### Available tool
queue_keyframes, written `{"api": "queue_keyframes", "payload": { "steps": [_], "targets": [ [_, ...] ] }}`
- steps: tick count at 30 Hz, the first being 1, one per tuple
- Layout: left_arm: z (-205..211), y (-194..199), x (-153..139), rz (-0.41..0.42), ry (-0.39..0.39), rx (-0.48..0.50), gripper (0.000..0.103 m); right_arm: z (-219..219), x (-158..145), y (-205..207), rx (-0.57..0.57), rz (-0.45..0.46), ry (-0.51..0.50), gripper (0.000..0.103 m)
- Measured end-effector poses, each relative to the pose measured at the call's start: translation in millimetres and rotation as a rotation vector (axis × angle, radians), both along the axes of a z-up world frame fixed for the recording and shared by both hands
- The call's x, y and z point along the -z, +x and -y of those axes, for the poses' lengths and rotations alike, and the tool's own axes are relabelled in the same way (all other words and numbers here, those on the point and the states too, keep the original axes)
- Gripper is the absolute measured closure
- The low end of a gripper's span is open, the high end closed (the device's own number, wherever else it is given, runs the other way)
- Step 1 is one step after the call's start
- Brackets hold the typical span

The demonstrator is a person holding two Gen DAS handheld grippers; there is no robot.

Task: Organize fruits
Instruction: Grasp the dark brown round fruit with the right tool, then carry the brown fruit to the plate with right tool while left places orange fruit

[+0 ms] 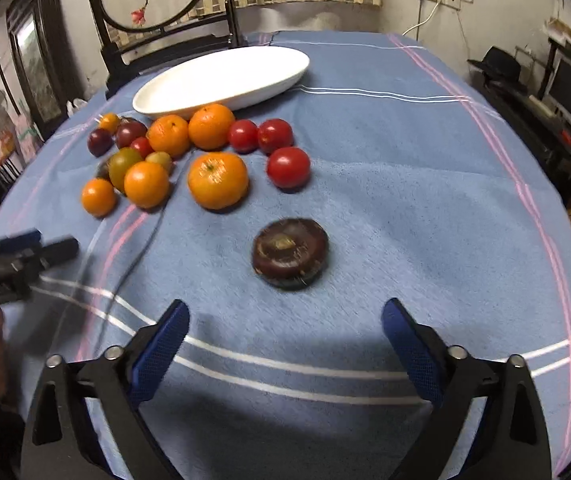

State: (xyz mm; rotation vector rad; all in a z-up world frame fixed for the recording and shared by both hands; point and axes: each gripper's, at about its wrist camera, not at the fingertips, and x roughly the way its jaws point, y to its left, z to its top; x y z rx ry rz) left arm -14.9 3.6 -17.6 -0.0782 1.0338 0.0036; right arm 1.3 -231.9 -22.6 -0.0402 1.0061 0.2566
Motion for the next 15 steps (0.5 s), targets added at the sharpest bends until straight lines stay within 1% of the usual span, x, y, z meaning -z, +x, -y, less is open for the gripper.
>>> {"api": "queue_keyframes", "payload": {
  "steps": [4, 6, 7, 9, 11, 14, 15],
  "targets": [
    [-3.8, -0.1, 1.5, 0.002, 0.004, -0.001, 0.004, -9.7, 1.6, 13.8, -0.009, 0.0, -0.051, 0.023],
    [-7.7, 1.1, 2.2, 0.002, 0.003, -0.011, 0.004, -11.4, 5.8, 20.3, -0.011, -0.017, -0.067, 0.035],
    [-9.4, 2.2, 2.2, 0.003, 0.003, -0.014, 0.004, -12.1, 5.3, 21.0, -0.011, -0.01, -0.078, 0.038],
    [-11.6, 3.9, 0.8, 0.018, -0.012, -0.01, 0.004, -12.1, 4.6, 21.9, -0.01, 0.007, -0.103, 0.052],
    [-11.1, 7.0, -0.1, 0.025, -0.013, -0.01, 0.004, -10.0, 4.3, 19.2, -0.016, 0.03, -0.104, 0.06],
    [-4.8, 14.2, -0.5, 0.02, 0.012, 0.002, 0.004, -6.8, 4.4, 17.5, -0.015, 0.045, -0.071, 0.06],
    [-1.6, 17.4, -0.7, 0.021, 0.024, 0.008, 0.004, -4.3, 3.6, 16.8, -0.018, 0.046, -0.04, 0.06]
  ]
}}
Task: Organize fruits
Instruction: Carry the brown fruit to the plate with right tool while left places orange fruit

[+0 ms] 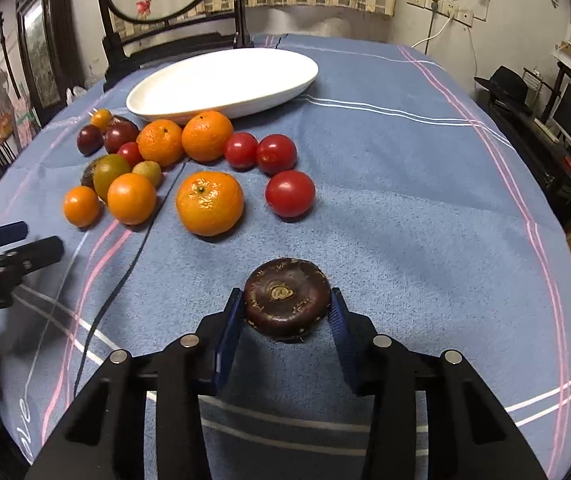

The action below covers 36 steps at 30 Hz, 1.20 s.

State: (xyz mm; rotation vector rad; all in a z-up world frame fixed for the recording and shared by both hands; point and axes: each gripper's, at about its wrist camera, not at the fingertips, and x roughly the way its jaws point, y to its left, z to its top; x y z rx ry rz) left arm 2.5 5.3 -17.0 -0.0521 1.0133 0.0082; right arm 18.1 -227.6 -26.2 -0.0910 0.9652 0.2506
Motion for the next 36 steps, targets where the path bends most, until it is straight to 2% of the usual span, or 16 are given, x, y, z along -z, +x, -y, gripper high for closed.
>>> {"api": "queue_keyframes", "payload": {
  "steps": [3, 5, 7, 9, 10, 11, 12, 15, 18, 20, 22, 25, 28, 31, 33, 36],
  "targets": [
    [8.0, 11.1, 0.8, -0.005, 0.023, 0.016, 0.009, 3.3, -1.5, -3.3, -0.029, -0.005, 0.056, 0.06],
    [12.0, 17.2, 3.6, -0.022, 0.023, 0.027, 0.029, 1.9, -2.7, -6.0, -0.042, 0.004, 0.054, 0.06],
    [16.2, 25.2, 9.1, -0.049, 0.02, 0.045, 0.032, 3.0, -4.3, -7.8, -0.057, 0.006, 0.071, 0.06],
    [19.5, 29.6, 9.9, -0.028, 0.048, 0.052, 0.038, 2.7, -6.5, -8.6, -0.066, 0.011, 0.076, 0.06],
    [21.0, 31.3, 9.5, -0.018, 0.059, 0.058, 0.045, 2.7, -7.5, -9.0, -0.068, 0.013, 0.077, 0.06],
    [21.7, 32.9, 8.2, -0.006, 0.058, 0.074, 0.06, 2.0, -8.5, -9.6, -0.07, 0.014, 0.075, 0.06],
    [22.5, 34.1, 6.7, 0.004, 0.047, 0.095, 0.064, 0.4, -9.7, -10.4, -0.076, 0.017, 0.074, 0.06],
    [24.5, 33.7, 3.4, 0.018, 0.09, 0.09, 0.065, -6.3, -14.0, -14.4, -0.099, 0.023, 0.084, 0.06],
    [26.7, 30.0, -3.5, 0.011, 0.065, 0.136, 0.065, -15.8, -21.3, -16.0, -0.14, 0.021, 0.114, 0.06],
    [26.8, 28.3, -14.9, 0.041, 0.055, 0.155, 0.065, -22.6, -27.4, -12.3, -0.161, 0.021, 0.13, 0.06],
    [26.9, 30.5, -34.2, 0.105, 0.06, 0.164, 0.065, -32.5, -41.2, -2.0, -0.185, 0.039, 0.147, 0.06],
    [22.5, 54.1, -64.0, 0.184, 0.05, 0.139, 0.065, -48.4, -65.1, 26.8, -0.205, 0.085, 0.205, 0.06],
    [17.8, 92.0, -77.4, 0.226, 0.053, 0.102, 0.065, -61.2, -74.2, 66.8, -0.157, 0.101, 0.226, 0.06],
    [11.4, 139.5, -71.0, 0.184, 0.038, 0.051, 0.065, -74.7, -67.9, 108.3, -0.089, 0.107, 0.207, 0.06],
    [5.5, 170.6, -58.2, 0.116, -0.003, 0.015, 0.065, -80.8, -58.7, 132.8, -0.055, 0.093, 0.204, 0.06],
    [1.8, 195.5, -42.2, 0.066, -0.054, 0.001, 0.065, -86.9, -45.7, 154.3, -0.035, 0.105, 0.196, 0.059]
  ]
}}
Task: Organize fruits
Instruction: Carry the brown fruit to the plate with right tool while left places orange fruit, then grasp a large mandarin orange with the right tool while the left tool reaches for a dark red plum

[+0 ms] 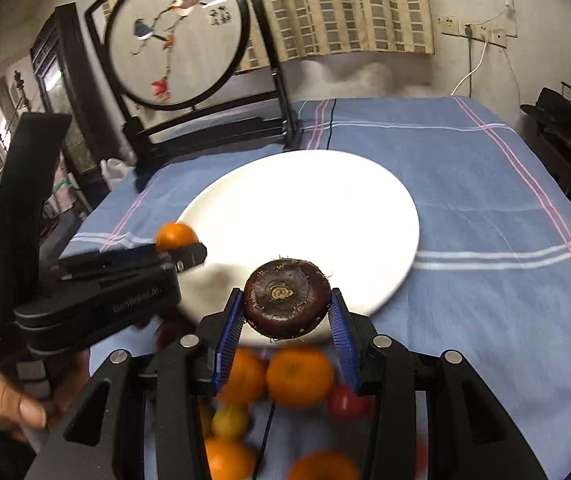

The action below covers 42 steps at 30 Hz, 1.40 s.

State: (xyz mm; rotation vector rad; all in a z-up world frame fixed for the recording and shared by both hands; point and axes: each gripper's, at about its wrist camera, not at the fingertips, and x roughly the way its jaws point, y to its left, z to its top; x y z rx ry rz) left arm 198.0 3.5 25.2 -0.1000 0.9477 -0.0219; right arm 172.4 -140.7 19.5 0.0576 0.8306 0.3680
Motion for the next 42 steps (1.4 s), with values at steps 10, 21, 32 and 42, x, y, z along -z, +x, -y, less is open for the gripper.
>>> {"api": "queue_keyframes", "payload": {
  "steps": [10, 21, 32, 42],
  "targets": [
    [-7.4, 3.6, 22.2, 0.018, -0.095, 0.024, 0.017, 23.1, 11.4, 11.1, 0.026, -0.043, 0.106, 0.035],
    [-9.3, -51.6, -6.9, 0.129, -0.009, 0.017, 0.007, 34.7, -1.5, -14.9, 0.017, -0.001, 0.093, 0.03],
    [-46.6, -96.8, 15.2, 0.094, -0.048, -0.016, 0.006, 59.0, 26.8, -76.0, -0.013, -0.094, 0.079, 0.029],
    [-53.3, -94.8, 23.8, 0.037, -0.071, -0.03, 0.006, 54.7, 27.0, -122.1, -0.091, -0.065, -0.041, 0.029]
  ]
}}
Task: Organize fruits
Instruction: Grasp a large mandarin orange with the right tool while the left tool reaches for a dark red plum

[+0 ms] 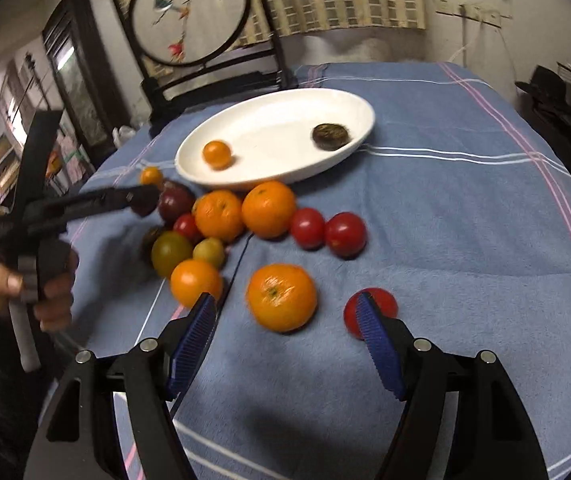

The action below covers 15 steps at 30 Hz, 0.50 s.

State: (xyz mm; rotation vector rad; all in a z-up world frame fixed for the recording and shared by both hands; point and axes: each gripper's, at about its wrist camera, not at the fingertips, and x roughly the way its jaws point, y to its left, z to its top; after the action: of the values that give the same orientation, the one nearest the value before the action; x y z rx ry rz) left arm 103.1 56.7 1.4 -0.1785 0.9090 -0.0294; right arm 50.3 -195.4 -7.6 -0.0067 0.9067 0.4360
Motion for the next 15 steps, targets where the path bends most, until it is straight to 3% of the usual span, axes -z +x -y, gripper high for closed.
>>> {"api": "queue_keyframes", "payload": {
  "steps": [9, 15],
  "targets": [
    [-7.2, 3.7, 8.2, -0.055, -0.045, -0.012, 0.006, -24.2, 4.8, 3.4, -0.047, 0.011, -0.118, 0.029],
    [-8.9, 3.9, 7.3, -0.058, -0.048, -0.014, 0.006, -53.5, 10.1, 9.7, -0.117, 0.034, -0.339, 0.031]
  ]
}}
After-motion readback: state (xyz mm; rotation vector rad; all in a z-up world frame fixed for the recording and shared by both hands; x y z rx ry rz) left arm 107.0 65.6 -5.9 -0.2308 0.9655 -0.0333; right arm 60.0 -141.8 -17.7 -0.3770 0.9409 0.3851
